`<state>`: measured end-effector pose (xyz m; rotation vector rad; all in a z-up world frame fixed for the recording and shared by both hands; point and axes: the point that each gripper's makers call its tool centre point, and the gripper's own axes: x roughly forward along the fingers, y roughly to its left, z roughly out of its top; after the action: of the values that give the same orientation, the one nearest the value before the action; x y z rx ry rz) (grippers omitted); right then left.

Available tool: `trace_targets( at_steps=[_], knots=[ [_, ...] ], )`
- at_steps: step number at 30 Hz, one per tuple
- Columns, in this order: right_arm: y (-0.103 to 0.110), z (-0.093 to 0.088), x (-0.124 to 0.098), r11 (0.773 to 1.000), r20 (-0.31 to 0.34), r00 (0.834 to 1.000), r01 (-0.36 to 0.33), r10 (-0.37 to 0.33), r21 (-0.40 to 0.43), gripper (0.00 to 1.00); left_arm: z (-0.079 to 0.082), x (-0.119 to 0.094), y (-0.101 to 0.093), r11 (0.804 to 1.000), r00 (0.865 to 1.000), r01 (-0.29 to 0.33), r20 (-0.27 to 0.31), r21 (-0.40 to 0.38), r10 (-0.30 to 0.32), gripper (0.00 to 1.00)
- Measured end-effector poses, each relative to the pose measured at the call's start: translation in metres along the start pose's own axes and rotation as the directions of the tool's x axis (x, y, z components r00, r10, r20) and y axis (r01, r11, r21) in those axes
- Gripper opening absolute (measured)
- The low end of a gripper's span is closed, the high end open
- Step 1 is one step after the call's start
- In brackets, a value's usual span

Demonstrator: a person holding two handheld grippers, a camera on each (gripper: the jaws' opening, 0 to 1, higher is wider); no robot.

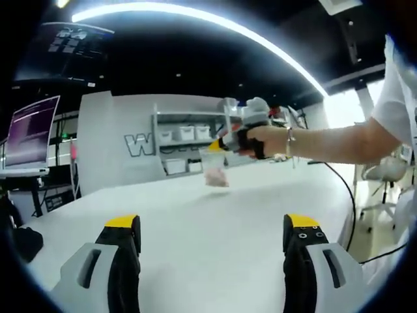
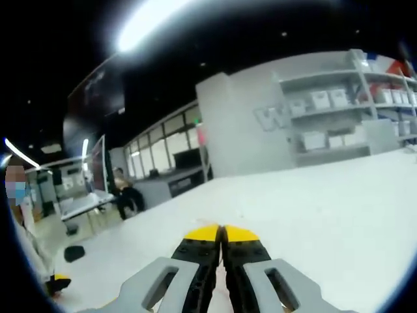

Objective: Open the resealable bag by pulling the two sides of the seal apart until the entire bag opening is separated and visibly accessible.

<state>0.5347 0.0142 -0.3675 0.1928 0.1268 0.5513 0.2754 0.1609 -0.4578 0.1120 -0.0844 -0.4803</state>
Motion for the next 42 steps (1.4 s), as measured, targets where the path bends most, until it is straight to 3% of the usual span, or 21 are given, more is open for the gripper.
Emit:
trace_targets(
  at_steps=[11, 42],
  knots=[
    [-0.008, 0.002, 0.016, 1.0, -0.01, 1.0, 0.014, -0.014, 0.005, 0.0, 0.003, -0.001, 0.002, 1.0, 1.0, 0.002, 0.015, -0.031, -0.001, 0.88],
    [-0.028, 0.008, 0.055, 0.998, -0.039, 0.997, 0.062, -0.064, -0.028, 0.0, 0.0, -0.001, 0.0, 1.0, 1.0, 0.014, 0.001, -0.027, -0.014, 0.87]
  ],
)
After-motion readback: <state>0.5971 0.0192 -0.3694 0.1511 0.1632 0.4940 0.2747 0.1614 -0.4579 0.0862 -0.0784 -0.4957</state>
